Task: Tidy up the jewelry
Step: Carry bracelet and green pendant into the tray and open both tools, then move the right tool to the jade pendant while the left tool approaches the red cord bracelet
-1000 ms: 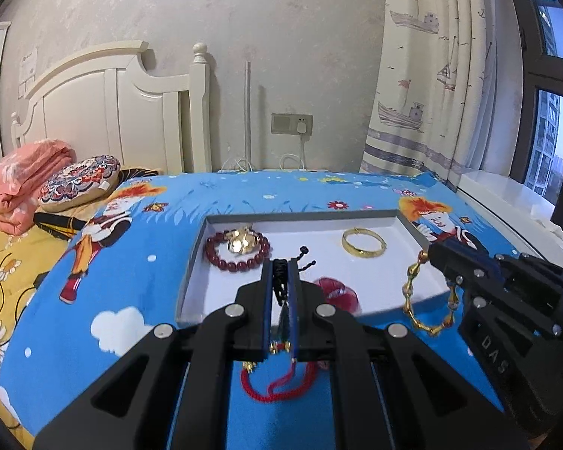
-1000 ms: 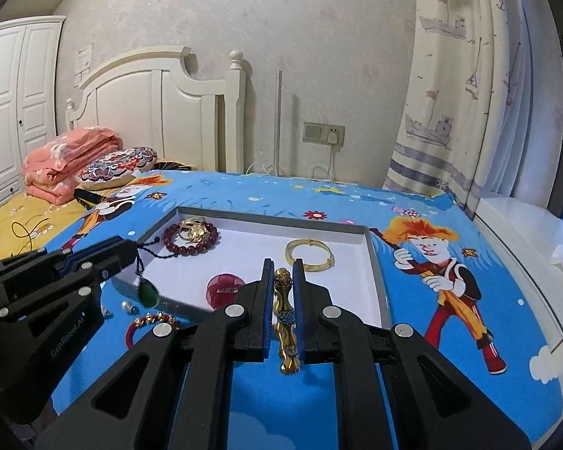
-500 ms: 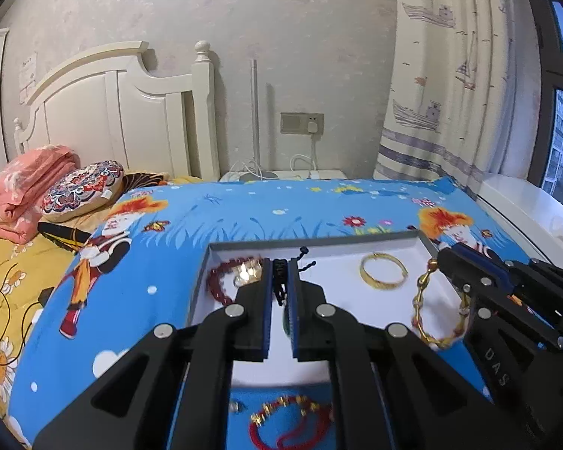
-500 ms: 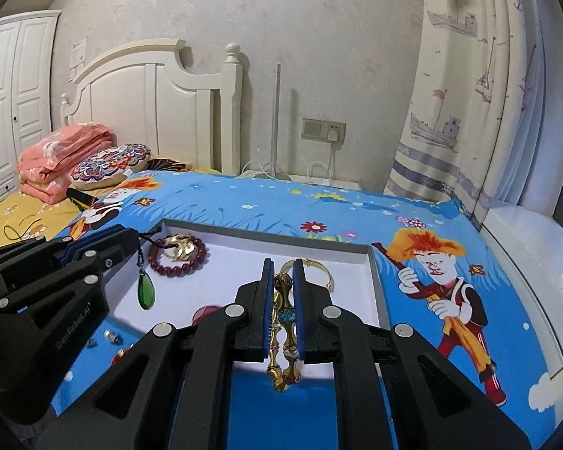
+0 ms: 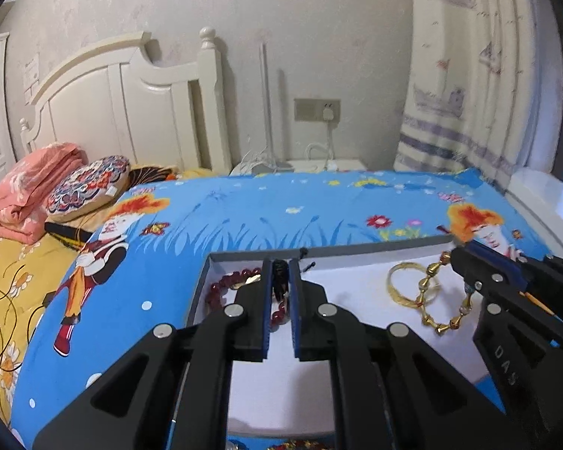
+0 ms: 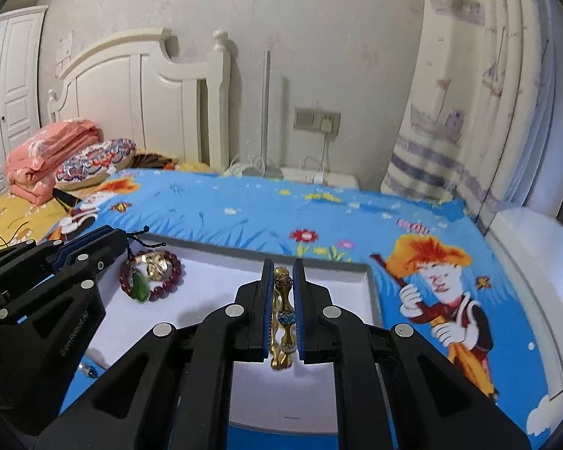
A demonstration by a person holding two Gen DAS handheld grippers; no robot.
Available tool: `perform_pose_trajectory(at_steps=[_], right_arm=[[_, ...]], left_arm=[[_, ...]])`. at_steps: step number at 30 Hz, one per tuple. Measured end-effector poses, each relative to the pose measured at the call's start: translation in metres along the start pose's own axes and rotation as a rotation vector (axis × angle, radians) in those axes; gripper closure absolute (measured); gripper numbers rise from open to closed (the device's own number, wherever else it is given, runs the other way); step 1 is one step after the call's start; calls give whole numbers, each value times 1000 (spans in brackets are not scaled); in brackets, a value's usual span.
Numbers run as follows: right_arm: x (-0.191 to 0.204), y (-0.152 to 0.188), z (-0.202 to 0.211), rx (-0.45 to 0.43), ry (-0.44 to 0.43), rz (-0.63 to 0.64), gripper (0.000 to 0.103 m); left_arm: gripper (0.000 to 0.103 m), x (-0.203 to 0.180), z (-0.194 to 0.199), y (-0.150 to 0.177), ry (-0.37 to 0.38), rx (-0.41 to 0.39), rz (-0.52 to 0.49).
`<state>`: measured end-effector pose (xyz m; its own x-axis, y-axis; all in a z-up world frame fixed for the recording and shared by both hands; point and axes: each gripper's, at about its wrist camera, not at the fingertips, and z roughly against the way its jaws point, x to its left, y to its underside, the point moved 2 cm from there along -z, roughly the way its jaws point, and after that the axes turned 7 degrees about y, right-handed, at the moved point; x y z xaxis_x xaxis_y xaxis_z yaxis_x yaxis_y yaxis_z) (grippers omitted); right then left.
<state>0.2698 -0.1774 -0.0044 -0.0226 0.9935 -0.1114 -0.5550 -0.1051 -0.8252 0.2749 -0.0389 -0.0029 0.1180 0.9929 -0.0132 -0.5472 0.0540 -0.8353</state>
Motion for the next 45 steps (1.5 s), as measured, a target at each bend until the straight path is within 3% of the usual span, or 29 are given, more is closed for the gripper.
perform_pose_trajectory(at_steps=[1,2,3,4,5,9,13,19,30,45], right_arm=[[-1,1,-8,31,-1,-10,92],[-2,2,-13,53,4,-16,86],[-3,2,-16,68,8,-19,80],[-4,3,-17,69,4,-24,61],[-5,3,-15,58,-1,-29,49],[-3,9,-5,29,-3,-10,49],[-5,22,7,34,-34,-34,49],[0,53,33,41,-69,-43,49],[19,112,80,13,-85,-6,49],[23,150,81,27,-89,-23,49]], left_arm=[[87,3,-5,2,-3,19,5],[71,5,-8,3,-4,32,12],[63,9,-10,5,-3,39,29],[55,12,-10,7,-9,35,40],[55,15,-9,9,-17,32,44],[54,24,-7,19,-25,54,49],[38,32,9,37,-27,47,60],[22,39,48,70,-20,24,57],[20,43,85,116,-11,15,62],[21,45,95,154,-26,-15,91]])
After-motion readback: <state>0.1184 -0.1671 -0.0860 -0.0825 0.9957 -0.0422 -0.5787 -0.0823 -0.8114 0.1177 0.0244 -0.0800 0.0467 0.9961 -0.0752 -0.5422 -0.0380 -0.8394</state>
